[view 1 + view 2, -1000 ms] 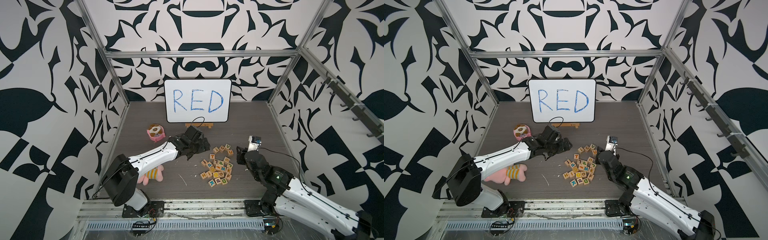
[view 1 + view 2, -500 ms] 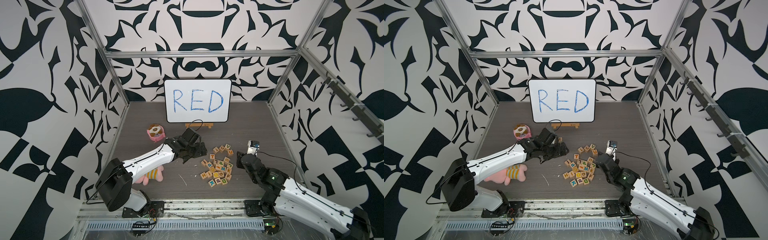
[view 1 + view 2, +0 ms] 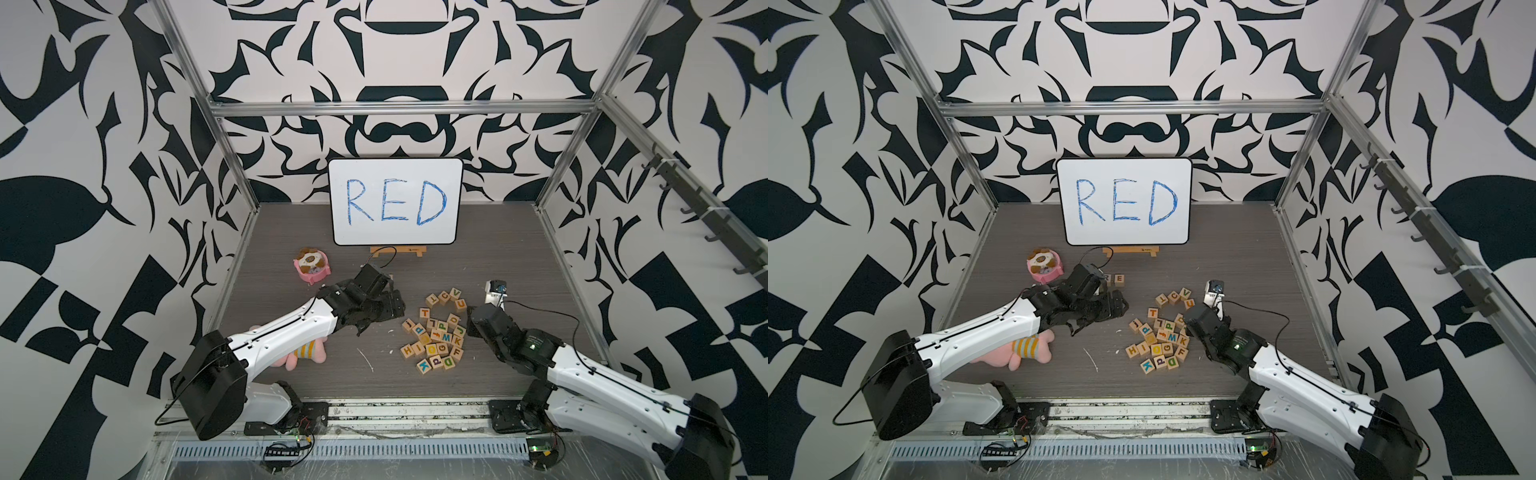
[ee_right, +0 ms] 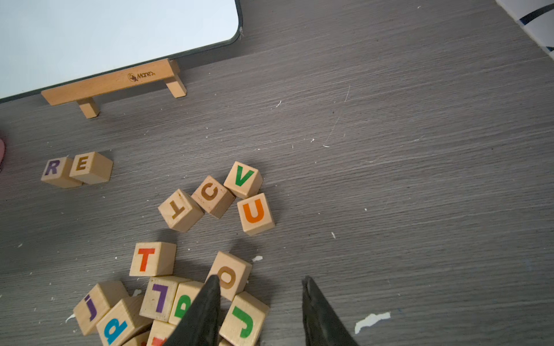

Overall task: Assemble the uppercase word "red" with letter blocks
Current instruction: Move the letter block to the center of the board.

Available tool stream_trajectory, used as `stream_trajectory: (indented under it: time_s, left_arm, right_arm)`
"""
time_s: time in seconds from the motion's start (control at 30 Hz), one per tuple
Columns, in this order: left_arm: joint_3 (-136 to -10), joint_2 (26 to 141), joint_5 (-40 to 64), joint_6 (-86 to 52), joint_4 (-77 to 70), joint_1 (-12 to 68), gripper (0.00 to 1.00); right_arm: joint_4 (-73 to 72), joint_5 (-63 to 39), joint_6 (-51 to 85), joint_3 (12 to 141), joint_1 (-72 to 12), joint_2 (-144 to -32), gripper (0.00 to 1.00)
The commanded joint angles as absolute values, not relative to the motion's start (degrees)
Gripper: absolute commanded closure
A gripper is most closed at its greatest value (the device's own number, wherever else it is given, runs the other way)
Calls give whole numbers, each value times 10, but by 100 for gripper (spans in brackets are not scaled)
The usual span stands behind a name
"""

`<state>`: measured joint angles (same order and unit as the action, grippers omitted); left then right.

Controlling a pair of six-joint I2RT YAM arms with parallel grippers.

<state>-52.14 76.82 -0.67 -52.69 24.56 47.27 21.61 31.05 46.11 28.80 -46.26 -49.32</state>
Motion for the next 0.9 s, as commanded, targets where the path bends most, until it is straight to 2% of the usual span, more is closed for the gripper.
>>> stream_trajectory:
  time_s: [0.0,0.23,0.37,0.57,0.73,0.87]
  left_arm:
    - [-509,750,-32,-532,237,473,7]
    - [-504,749,-34,-538,233,473,7]
    - [-504,751,-33,-540,228,473,7]
    - [-504,754,-38,-543,218,473,7]
    - [-487,750,-41,-557,183,473,6]
    - [-485,748,-67,-565,184,473,6]
  right_arm:
    - [214,310,468,311,-464,-492,56]
    - [215,292,461,315,-464,-492,57]
    - [248,228,412,334,-464,-499,57]
    - [346,121,408,379,-470,-528,50]
    - [399,116,443,384,-526,-511,43]
    - [426,119,470,390,-584,-513,42]
